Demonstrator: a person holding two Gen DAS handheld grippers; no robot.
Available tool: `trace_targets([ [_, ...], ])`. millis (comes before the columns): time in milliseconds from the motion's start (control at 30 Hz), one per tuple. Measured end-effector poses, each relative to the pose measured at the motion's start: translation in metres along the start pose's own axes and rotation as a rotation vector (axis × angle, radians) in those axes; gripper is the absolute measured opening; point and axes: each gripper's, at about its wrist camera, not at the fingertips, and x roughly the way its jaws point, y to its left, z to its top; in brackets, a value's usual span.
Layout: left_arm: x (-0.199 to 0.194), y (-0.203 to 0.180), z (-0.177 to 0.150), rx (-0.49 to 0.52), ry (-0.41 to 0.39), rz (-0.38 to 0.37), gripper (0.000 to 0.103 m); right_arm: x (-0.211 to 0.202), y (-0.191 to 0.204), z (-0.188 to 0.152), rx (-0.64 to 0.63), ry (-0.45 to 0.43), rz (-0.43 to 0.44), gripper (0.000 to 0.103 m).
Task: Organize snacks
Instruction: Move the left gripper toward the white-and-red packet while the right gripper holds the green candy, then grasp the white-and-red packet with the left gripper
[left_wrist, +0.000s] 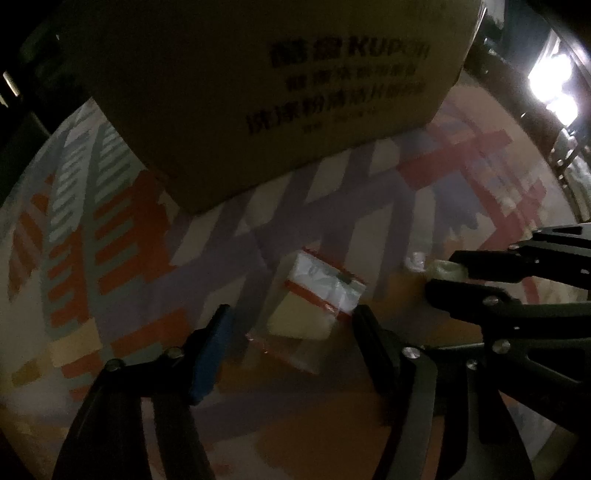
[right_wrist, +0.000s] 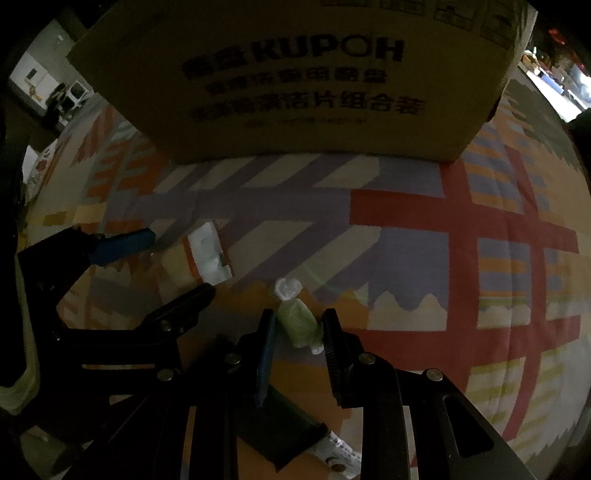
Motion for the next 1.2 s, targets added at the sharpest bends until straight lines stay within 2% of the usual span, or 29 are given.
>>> trace_targets([
  [133,-0.002,0.002,-0.005,0.002,-0.028,0.006,0.043,0.001,0.003,0.002,-0.007,-0.001,-0.004,0.027],
  [233,-0.003,0.002,-0.008,-0.004,-0.036,0.002,0.036,0.002,0.004,0.005,-0.003,0.0,0.0,0.027],
  [500,-0.011,-0.01,-0.014,-0.055,-0.025,0.032,0.035,0.001,0.002,0.002,0.004,-0.004,-0.004,0.027],
  [733,-0.027,-0.005,-0.018,-0.108,-0.03,0.042,0.035,-0.003,0.001,-0.001,0.011,-0.015,0.003,0.027],
  [1000,-0.049,-0.005,-0.019,-0.185,-0.063,0.059,0.035,-0.02,0.0,-0.003,0.005,-0.062,0.018,0.027],
  [1200,-0.07,-0.009,-0.017,-0.193,-0.119,0.126,0.035,-0.038,-0.001,-0.002,-0.005,-0.109,0.021,0.027],
])
